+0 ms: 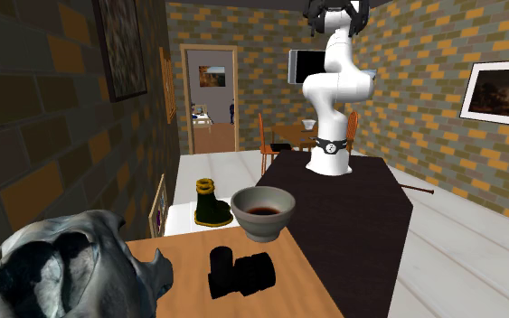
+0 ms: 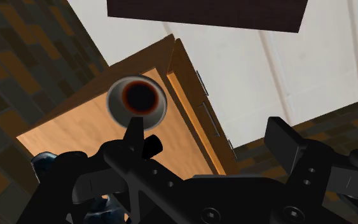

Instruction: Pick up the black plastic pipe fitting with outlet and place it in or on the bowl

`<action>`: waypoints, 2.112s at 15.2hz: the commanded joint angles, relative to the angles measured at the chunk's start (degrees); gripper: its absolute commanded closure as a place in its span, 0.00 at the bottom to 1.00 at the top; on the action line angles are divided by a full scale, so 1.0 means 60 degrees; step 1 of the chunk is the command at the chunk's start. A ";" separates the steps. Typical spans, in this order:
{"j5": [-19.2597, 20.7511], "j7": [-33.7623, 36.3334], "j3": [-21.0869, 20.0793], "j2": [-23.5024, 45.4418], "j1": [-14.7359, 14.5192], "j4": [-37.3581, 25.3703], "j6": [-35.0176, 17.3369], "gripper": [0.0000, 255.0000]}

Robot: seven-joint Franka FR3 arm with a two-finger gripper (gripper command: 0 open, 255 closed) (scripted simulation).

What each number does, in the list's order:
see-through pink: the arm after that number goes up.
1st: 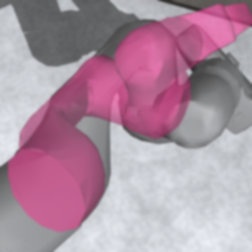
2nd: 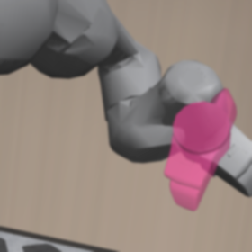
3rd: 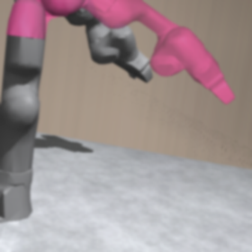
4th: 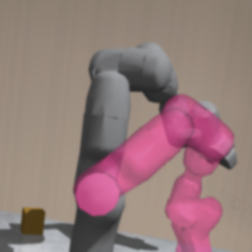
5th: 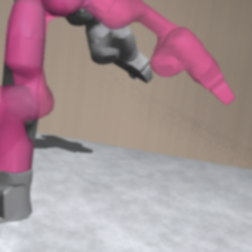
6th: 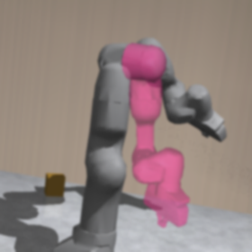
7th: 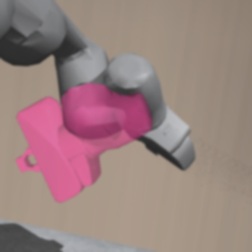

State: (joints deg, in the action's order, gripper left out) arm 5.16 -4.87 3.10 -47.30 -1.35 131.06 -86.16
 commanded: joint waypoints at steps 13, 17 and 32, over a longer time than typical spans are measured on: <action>0.0179 -0.0677 0.0972 0.3449 0.0037 -0.0002 -0.3131 0.00; 0.0062 -0.0965 0.1262 0.4828 0.0026 -0.0407 -0.3990 0.00; -0.1257 -0.2335 0.1734 1.0459 0.0356 -0.3678 -0.5777 0.00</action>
State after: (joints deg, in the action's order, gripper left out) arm -1.73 -18.53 13.62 13.09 0.61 110.42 -120.17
